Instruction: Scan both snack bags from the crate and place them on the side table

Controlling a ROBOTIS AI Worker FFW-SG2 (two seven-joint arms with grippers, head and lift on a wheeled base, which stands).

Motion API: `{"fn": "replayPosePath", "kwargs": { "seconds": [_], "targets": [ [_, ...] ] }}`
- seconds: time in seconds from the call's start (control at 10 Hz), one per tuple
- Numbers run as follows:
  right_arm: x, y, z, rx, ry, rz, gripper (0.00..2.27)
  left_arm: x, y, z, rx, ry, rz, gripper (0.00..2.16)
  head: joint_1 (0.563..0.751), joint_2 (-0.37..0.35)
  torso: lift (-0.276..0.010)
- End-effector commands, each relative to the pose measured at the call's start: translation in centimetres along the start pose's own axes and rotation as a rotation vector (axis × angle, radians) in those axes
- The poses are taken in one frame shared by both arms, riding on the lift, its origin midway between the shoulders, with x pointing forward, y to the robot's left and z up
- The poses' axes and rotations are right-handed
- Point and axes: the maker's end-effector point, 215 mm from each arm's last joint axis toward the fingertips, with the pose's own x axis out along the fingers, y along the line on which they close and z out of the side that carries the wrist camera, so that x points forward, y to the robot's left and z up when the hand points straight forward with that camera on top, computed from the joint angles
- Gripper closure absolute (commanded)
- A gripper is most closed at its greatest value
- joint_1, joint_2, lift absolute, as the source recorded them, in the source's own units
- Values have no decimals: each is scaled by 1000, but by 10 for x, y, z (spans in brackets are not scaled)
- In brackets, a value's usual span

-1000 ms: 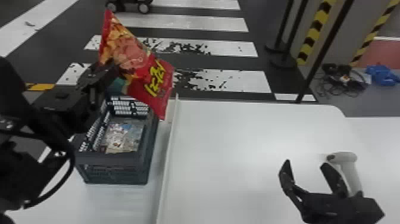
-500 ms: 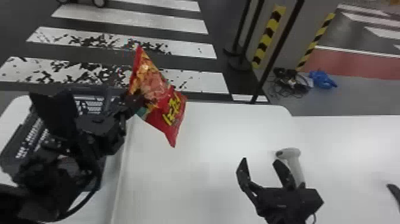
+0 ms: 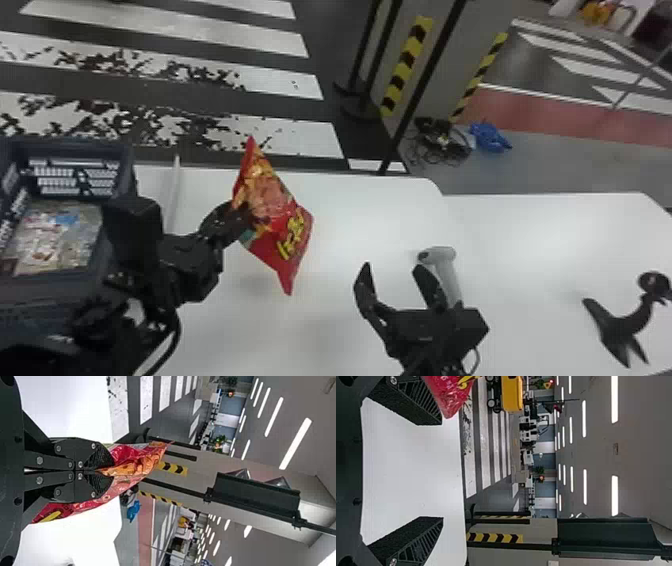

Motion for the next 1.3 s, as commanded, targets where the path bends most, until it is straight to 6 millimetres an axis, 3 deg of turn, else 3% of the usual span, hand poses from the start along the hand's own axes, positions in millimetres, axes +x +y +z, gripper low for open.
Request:
{"fn": "replayPosePath", "kwargs": {
  "seconds": [0.0,0.6,0.8,0.9,1.0,1.1,1.2],
  "targets": [
    [1,1,1,6,-2,-1,66,7,-1,-27,-1,51,-4,2142,695,-350,-98],
    [-3,2,-5,8,9,0,66,25,11,-109,29,180,31,2142,695,-350,-98],
    [-4,4,-6,9,10,3,66,27,5,-127,53,216,10,2138,695,-350,-98],
    [-4,5,-6,10,7,6,66,30,-7,-134,65,233,-21,2013,695,-350,-98],
    [-4,5,-7,10,9,5,66,31,-15,-134,73,236,-46,1409,695,-350,-98],
    [-5,4,-6,9,9,4,66,30,-18,-133,85,237,-56,107,695,-350,-98],
    [-5,3,-6,8,9,1,66,28,-17,-129,102,229,-43,-1,695,-350,-98]
  ]
}}
